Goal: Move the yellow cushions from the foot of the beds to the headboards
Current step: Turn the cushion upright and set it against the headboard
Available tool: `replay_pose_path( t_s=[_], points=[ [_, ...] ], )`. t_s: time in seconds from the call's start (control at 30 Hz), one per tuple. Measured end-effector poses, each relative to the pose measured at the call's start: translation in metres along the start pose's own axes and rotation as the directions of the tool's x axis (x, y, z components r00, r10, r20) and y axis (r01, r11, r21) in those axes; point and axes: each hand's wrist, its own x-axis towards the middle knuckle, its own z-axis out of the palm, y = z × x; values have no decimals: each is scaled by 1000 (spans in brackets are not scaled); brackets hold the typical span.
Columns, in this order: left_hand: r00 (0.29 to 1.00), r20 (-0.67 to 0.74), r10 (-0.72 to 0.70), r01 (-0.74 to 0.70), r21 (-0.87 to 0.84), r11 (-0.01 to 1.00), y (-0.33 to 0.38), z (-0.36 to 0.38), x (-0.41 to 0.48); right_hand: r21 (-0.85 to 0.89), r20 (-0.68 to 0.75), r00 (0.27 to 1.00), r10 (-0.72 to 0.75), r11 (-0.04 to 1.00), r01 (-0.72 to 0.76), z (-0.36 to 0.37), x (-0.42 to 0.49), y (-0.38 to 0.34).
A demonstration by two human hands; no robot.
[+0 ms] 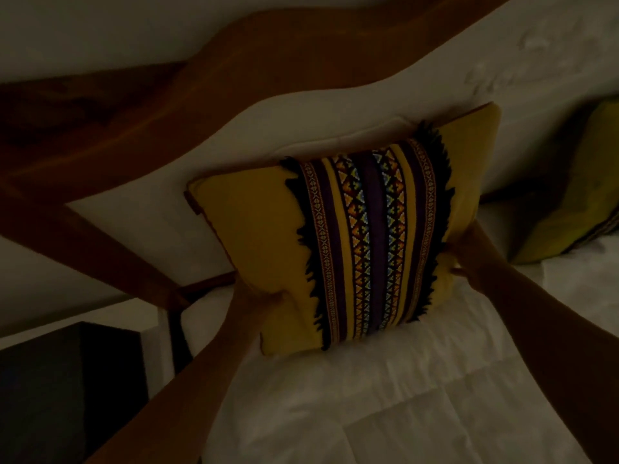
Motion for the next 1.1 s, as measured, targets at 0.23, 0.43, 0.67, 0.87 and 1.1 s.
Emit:
replay_pose_path(
  t_s=[0.23, 0.43, 0.67, 0.87, 1.1],
  points=[
    [1000, -8, 15, -14, 108, 994, -40, 2, 46, -19, -15, 997, 73, 997, -73, 32, 36, 39],
    [996, 22, 85, -87, 123, 989, -49, 1, 61, -44, -54, 998, 30, 999, -32, 44, 48, 50],
    [994, -11, 109, -106, 158, 982, -52, 4, 60, -164, -31, 996, -79, 984, 73, 40, 36, 46],
    [995, 100, -21, -1, 219, 976, -44, -14, 59, -236, -44, 999, -19, 972, 8, 28, 5, 51],
    [990, 143, 23, -70, 338, 938, -30, -40, 19, -397, -33, 999, 37, 917, -47, 42, -70, 56]
  ],
)
